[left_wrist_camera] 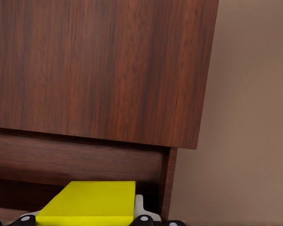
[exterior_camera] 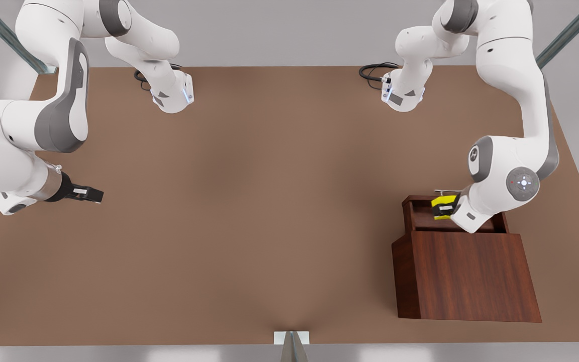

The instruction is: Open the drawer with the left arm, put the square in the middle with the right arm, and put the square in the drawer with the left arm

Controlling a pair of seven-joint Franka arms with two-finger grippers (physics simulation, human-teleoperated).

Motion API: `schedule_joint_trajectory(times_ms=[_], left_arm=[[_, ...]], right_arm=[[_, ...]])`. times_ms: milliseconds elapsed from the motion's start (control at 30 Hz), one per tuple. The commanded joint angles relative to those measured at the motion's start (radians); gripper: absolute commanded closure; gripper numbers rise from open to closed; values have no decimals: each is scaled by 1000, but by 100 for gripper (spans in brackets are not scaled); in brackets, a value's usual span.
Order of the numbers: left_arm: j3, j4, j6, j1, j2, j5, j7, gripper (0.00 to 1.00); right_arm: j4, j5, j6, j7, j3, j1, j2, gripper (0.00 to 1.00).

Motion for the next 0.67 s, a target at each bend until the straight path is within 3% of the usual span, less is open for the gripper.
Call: schedule_joint_trajectory(times_ms=[0,167,200,233,433,500,633], left_arm=[[0,0,0,1,2,13,0,25],[0,-4,8,3,44,44,33,25],[0,-7,19,3,51,44,33,21],[1,-7,22,4,56,44,31,0],[0,6,-15,15,10,44,29,0],[-12,161,-302,-17,-56,46,387,0],[0,238,-349,-59,-119,44,370,0]], right_arm=[[0,1,0,-2,0,1,0,0],[0,1,0,-2,0,0,0,0],[0,1,0,-2,0,0,0,0],[0,1,0,-2,0,0,0,0],[0,1,-1,-2,0,0,0,0],[0,-1,0,-2,0,0,0,0],[0,1,0,-2,0,0,0,0]])
